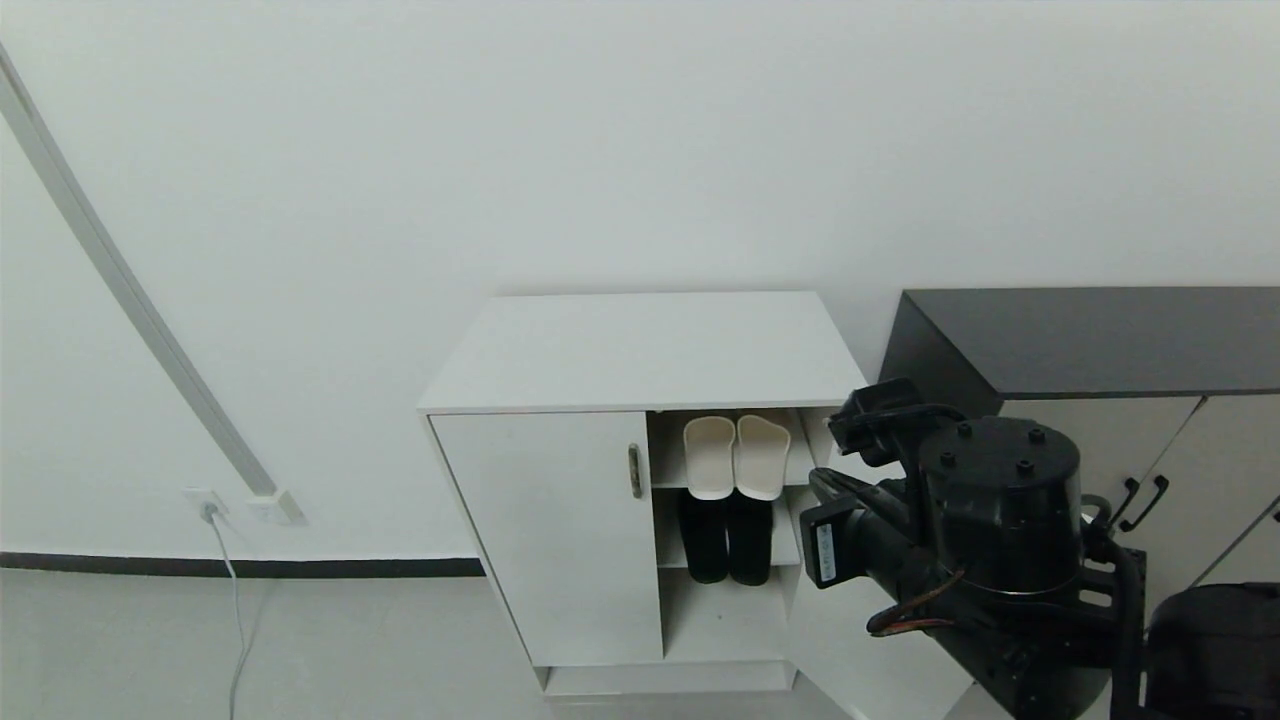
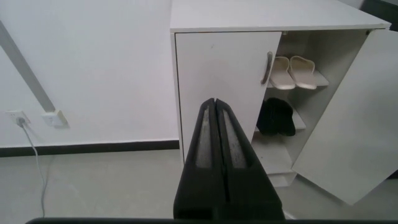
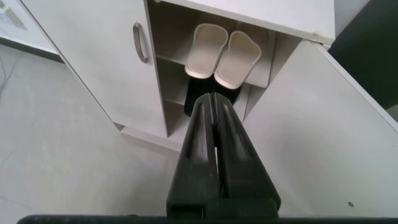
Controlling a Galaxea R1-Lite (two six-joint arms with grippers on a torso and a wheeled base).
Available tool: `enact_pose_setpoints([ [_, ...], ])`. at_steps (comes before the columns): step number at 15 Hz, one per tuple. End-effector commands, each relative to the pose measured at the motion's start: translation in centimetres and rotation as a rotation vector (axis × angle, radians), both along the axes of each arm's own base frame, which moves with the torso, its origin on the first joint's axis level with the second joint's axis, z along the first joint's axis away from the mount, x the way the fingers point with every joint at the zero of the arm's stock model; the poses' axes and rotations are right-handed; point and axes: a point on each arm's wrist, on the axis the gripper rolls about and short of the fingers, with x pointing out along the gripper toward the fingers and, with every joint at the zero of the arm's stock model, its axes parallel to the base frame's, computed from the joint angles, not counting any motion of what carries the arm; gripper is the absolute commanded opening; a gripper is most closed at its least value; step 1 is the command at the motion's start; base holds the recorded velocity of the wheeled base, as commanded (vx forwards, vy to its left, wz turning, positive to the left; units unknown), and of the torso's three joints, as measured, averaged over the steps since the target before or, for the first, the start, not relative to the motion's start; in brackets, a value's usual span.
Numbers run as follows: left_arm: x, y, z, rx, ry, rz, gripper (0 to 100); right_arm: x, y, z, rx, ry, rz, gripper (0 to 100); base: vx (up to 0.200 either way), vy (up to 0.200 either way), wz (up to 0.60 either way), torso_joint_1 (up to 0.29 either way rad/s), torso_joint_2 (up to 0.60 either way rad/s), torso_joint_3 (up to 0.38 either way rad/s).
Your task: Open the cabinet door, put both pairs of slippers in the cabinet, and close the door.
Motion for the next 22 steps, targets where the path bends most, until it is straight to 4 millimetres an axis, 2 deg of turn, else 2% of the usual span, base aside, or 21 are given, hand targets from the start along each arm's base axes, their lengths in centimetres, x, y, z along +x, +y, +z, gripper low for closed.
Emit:
enact_pose_setpoints([
  [1,0.0,0.0,0.0,-0.002,0.0,0.0,0,-0.06,-0.04,0.11,0.005,-0.006,0.001,0,0.0,0.0,0.0,0.0,0.0,0.0],
  [7,0.0,0.0,0.0,-0.002,0.0,0.0,0,-0.04,-0.01,-0.04,0.002,-0.01,0.004,0,0.0,0.0,0.0,0.0,0.0,0.0],
  [13,0.0,0.0,0.0,-0.003,0.0,0.001,0,0.03,-0.06,-0.02,0.003,-0.011,0.003,0,0.0,0.0,-0.6,0.004,0.0,0.0],
  [22,0.0,0.0,0.0,-0.003,0.0,0.0,0,0.16,-0.05,-0.38,-0.005,-0.004,0.0,0,0.0,0.0,0.0,0.0,0.0,0.0],
])
